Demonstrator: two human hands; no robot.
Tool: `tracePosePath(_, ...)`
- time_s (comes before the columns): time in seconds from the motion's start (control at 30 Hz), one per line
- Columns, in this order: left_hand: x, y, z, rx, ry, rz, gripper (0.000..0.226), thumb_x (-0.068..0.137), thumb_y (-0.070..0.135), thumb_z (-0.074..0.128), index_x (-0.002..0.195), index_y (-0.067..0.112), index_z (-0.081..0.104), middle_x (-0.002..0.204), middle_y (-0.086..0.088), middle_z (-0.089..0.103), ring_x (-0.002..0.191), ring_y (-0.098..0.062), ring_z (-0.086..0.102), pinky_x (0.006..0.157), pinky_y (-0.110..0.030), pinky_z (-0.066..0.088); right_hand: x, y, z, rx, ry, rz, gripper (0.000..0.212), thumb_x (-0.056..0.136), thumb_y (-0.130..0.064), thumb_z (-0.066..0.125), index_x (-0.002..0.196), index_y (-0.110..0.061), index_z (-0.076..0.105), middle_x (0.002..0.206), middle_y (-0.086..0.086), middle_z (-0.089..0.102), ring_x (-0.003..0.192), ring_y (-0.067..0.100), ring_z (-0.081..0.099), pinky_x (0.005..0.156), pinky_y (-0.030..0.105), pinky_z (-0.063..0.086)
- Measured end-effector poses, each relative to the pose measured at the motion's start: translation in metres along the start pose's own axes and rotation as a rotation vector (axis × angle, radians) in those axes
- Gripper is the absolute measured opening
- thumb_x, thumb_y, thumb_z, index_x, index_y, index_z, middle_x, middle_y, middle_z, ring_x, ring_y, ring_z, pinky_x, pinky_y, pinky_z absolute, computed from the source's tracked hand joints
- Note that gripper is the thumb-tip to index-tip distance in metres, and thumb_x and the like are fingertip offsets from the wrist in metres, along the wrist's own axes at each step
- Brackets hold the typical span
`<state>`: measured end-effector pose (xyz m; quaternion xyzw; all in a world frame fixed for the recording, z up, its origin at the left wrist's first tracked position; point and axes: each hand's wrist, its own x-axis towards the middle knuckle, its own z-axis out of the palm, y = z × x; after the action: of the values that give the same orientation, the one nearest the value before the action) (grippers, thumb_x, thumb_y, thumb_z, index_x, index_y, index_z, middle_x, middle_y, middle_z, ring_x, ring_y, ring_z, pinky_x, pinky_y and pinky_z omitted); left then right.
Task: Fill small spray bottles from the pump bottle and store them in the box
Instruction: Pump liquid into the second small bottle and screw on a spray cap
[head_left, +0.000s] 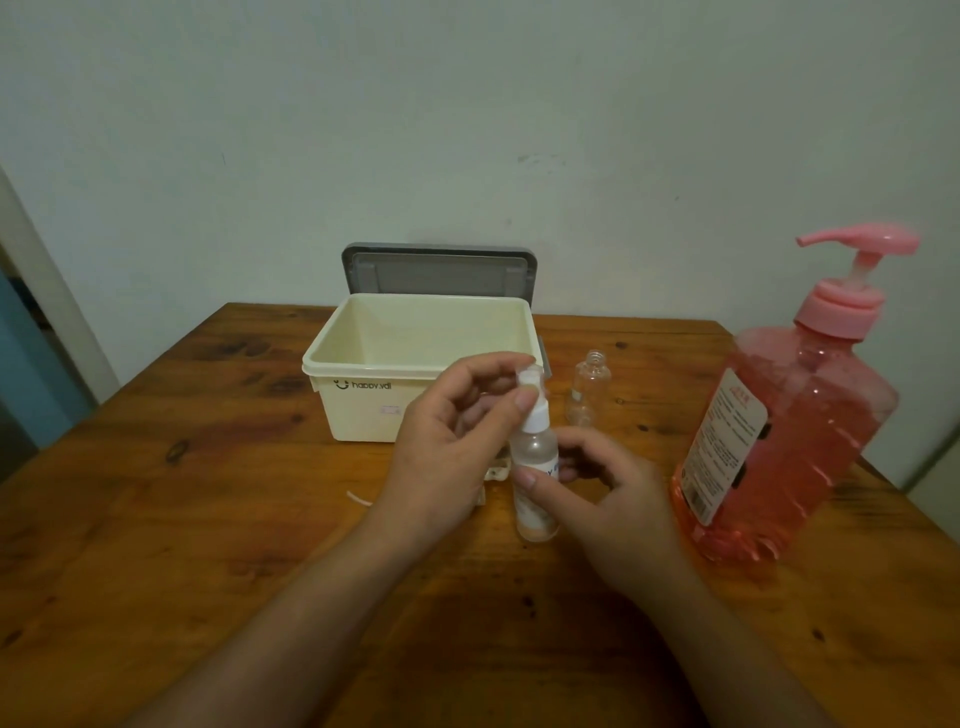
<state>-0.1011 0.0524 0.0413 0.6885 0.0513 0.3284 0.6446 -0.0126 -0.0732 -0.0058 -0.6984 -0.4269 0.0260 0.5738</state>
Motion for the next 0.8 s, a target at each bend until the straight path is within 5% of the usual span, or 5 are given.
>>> tracePosePath(0.27, 0.0016, -0.0025, -0.0029, 0.034, -0.044, -0.03, 0.026, 0.092, 0.011, 0.058, 0.115, 0.02, 0.064, 0.11, -0.001, 0.07, 0.1, -0.004, 0.067, 0.076, -0.015, 0.053, 0.0006, 0.0003, -0.0004, 0.003, -0.01, -0.013, 0.032, 0.075, -0.051, 0.067, 0.103, -0.036, 0.068, 0.095, -0.025, 0.071, 0.09, 0.002, 0.065, 0.075, 0.011, 0.047)
tracePosePath(0.47, 0.0018, -0.0021, -0.0026, 0.013, -0.084, -0.101, 0.041, 0.074, 0.021, 0.07, 0.114, 0.008, 0.065, 0.102, -0.004, 0.074, 0.09, -0.007, 0.071, 0.074, -0.018, 0.056, 0.001, 0.0009, -0.0006, -0.007, -0.004, -0.029, 0.032, 0.074, -0.05, 0.066, 0.102, -0.034, 0.068, 0.092, -0.028, 0.069, 0.087, -0.002, 0.063, 0.073, 0.01, 0.046)
tracePosePath(0.8, 0.0011, -0.001, -0.0093, 0.086, -0.115, -0.08, 0.038, 0.086, 0.017, 0.063, 0.124, 0.015, 0.062, 0.109, -0.001, 0.072, 0.098, -0.005, 0.068, 0.077, -0.015, 0.053, 0.0007, 0.0028, -0.0012, 0.011, 0.005, -0.022, 0.032, 0.075, -0.05, 0.067, 0.102, -0.033, 0.07, 0.094, -0.023, 0.071, 0.089, 0.005, 0.065, 0.075, 0.013, 0.048)
